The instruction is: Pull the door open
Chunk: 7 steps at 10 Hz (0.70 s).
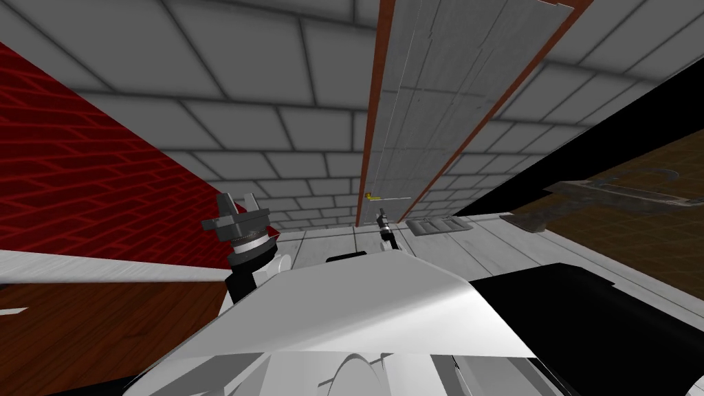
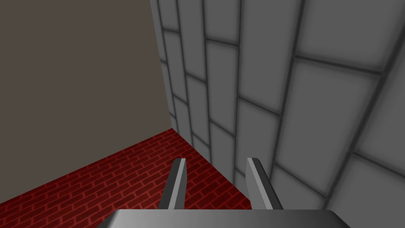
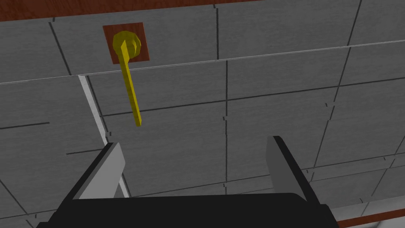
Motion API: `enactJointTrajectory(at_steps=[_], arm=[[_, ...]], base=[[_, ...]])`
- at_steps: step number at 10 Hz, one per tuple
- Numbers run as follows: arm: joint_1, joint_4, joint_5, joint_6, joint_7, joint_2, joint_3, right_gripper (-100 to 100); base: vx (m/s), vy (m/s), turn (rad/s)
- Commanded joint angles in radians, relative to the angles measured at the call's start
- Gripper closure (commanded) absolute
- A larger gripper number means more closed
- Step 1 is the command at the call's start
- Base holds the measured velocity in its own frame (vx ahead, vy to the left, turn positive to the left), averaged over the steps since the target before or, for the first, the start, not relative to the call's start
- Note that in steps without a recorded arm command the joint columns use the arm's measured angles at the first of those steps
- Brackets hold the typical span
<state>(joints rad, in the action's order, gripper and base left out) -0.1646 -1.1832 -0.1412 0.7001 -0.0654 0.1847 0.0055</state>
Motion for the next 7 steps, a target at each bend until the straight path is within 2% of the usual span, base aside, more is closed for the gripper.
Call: enactJointTrajectory(at_steps=[1,2,7], arm=[[0.013,0.05,-0.001,0.014,-0.01,0.007,-0.001,-100],[0.013,0.053,-0.001,0.014,-0.01,0.007,-0.001,-100],[0.053,0.205,-0.004,0.055,-0.036,0.026,-0.004,-100]], base=[[0.101,-0.041,0.061],[0.067,-0.031,0.024],[0.081,-0.028,0.059]])
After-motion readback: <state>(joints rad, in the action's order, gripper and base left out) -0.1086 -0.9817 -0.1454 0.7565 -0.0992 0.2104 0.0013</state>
